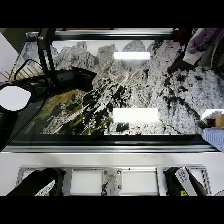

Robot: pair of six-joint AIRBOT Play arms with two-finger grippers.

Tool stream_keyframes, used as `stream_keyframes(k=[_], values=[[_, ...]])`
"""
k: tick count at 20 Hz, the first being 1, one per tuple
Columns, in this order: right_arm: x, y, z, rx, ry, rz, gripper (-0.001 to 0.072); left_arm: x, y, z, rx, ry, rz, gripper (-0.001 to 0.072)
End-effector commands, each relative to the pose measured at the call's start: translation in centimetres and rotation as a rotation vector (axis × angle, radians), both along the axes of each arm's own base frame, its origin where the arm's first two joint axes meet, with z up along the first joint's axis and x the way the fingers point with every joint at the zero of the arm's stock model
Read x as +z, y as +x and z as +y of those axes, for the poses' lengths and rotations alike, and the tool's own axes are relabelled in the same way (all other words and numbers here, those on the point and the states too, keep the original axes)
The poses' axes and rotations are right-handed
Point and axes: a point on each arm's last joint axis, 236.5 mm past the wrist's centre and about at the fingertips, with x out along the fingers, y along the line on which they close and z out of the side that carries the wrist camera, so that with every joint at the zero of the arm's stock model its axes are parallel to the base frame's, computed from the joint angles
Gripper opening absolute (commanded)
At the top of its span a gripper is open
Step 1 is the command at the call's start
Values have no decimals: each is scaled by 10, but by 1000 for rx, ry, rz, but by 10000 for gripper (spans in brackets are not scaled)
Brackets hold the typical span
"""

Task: Fold the clothes and pants, and hang the long-sleeved shirts on hangers.

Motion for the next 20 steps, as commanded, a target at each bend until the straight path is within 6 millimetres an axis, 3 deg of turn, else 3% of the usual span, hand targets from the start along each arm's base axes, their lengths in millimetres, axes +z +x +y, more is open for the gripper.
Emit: stream_keyframes(k=[1,5,10,13,20], values=[[-6,3,-10,-19,6,24,5,0,0,0,-2,2,2,14],[-18,-3,-35,-77,28,46,5,0,0,0,-2,2,2,14],[-28,-36,-72,-195,68,41,5,0,0,0,-2,2,1,14],[-50,-56,-102,-247,187,-22,5,0,0,0,-2,2,2,14],[-100,-46,-122,-252,342,70,8,0,0,0,-2,1,1,14]])
